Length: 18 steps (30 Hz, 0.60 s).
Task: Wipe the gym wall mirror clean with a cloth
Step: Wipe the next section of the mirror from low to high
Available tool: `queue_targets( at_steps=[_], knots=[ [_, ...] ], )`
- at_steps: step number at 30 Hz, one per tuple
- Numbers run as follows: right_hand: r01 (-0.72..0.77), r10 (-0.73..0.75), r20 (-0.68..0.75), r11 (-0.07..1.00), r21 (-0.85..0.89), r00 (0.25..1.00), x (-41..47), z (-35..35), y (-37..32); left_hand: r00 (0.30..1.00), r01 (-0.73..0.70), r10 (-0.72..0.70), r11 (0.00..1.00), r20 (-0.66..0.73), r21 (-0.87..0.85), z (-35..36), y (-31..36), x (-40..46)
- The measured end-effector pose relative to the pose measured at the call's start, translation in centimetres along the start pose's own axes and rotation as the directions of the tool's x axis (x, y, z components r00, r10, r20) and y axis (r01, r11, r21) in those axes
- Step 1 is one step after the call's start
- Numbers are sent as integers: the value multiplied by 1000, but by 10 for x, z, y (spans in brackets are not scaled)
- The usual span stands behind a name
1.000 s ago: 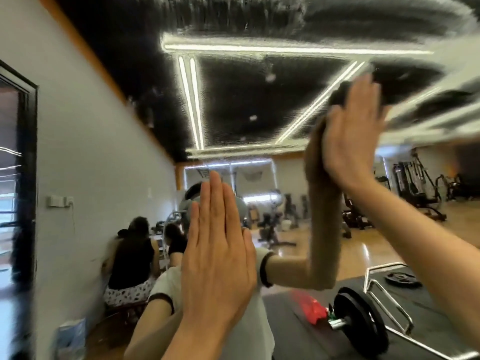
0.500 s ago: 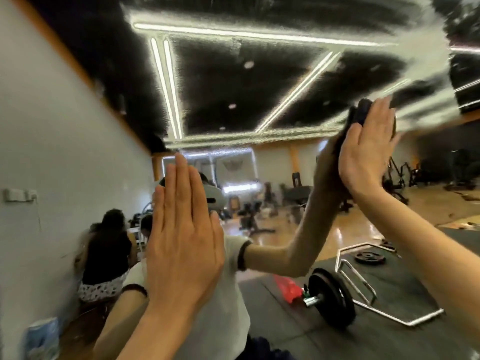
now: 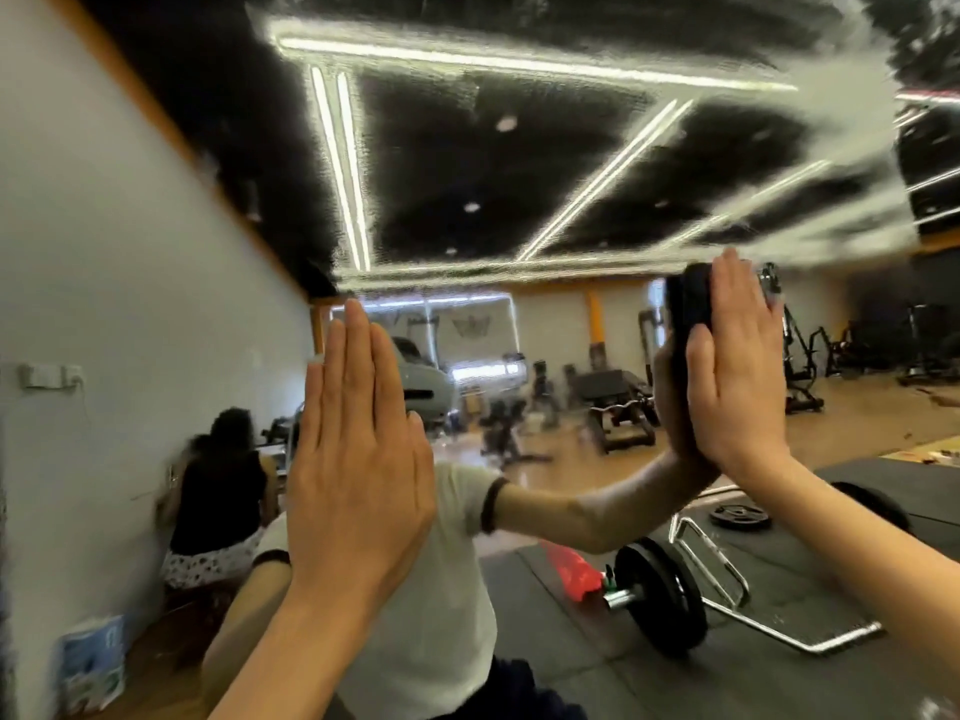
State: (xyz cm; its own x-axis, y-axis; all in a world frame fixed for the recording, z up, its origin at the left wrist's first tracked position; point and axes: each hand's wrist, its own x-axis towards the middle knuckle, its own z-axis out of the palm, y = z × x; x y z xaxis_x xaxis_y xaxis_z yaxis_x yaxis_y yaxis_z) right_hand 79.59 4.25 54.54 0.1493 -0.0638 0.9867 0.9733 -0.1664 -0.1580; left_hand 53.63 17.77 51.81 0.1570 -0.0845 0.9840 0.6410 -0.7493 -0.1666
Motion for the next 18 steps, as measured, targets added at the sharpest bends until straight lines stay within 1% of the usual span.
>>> queue_targets(
  at_steps=[1, 2, 3, 4, 5, 6, 7, 8, 9, 10, 11, 12, 13, 14, 16, 18],
  knots=[
    [-140, 141, -60, 990, 24, 988, -2, 2, -3, 1000, -5, 5, 1000, 3, -2, 0, 0, 0],
    [-252, 258, -117, 966, 57, 959, -2, 7, -17, 1000, -7, 7, 1000, 7, -2, 0, -1, 0],
    [-311, 322, -156, 946, 88, 934, -2, 14, -38, 1000, -6, 6, 1000, 10, 0, -1, -1, 1],
    [-296, 310, -172, 949, 107, 935, -5, 21, -63, 1000, -5, 5, 1000, 14, 2, -1, -2, 1],
    [-196, 212, -165, 975, 107, 963, -13, 29, -90, 1000, -5, 5, 1000, 17, 1, -1, -1, 1],
    [-21, 32, -131, 996, 89, 991, -24, 36, -114, 1000, -5, 6, 1000, 15, -7, -1, -1, 1],
    [188, -184, -62, 979, 82, 981, -38, 42, -132, 1000, -6, 6, 1000, 8, -18, -2, -1, 2],
    [384, -387, 16, 919, 93, 922, -49, 43, -142, 1000, -5, 5, 1000, 1, -26, -2, -1, 2],
    [539, -548, 87, 836, 104, 832, -53, 42, -140, 1000, -7, 7, 1000, -2, -26, -2, 0, 2],
    [649, -657, 135, 754, 102, 742, -49, 38, -127, 1000, -13, 13, 1000, -3, -20, -2, 0, 2],
    [713, -717, 155, 695, 89, 679, -40, 32, -109, 1000, -15, 15, 1000, 1, -14, -3, 0, 2],
    [730, -731, 166, 679, 78, 662, -30, 25, -87, 1000, -12, 12, 1000, 6, -12, -3, -1, 2],
    [699, -700, 170, 711, 75, 694, -21, 18, -62, 1000, -9, 10, 1000, 10, -15, -3, -1, 2],
    [632, -632, 171, 772, 62, 756, -15, 9, -34, 1000, -6, 6, 1000, 10, -22, -3, -1, 3],
    [436, -429, 168, 900, -2, 888, -13, -10, 23, 1000, -16, 17, 999, 11, -43, -3, 1, 4],
    [203, -196, 129, 978, -40, 972, -19, -22, 54, 999, -45, 46, 998, 18, -49, -4, 1, 5]
  ],
)
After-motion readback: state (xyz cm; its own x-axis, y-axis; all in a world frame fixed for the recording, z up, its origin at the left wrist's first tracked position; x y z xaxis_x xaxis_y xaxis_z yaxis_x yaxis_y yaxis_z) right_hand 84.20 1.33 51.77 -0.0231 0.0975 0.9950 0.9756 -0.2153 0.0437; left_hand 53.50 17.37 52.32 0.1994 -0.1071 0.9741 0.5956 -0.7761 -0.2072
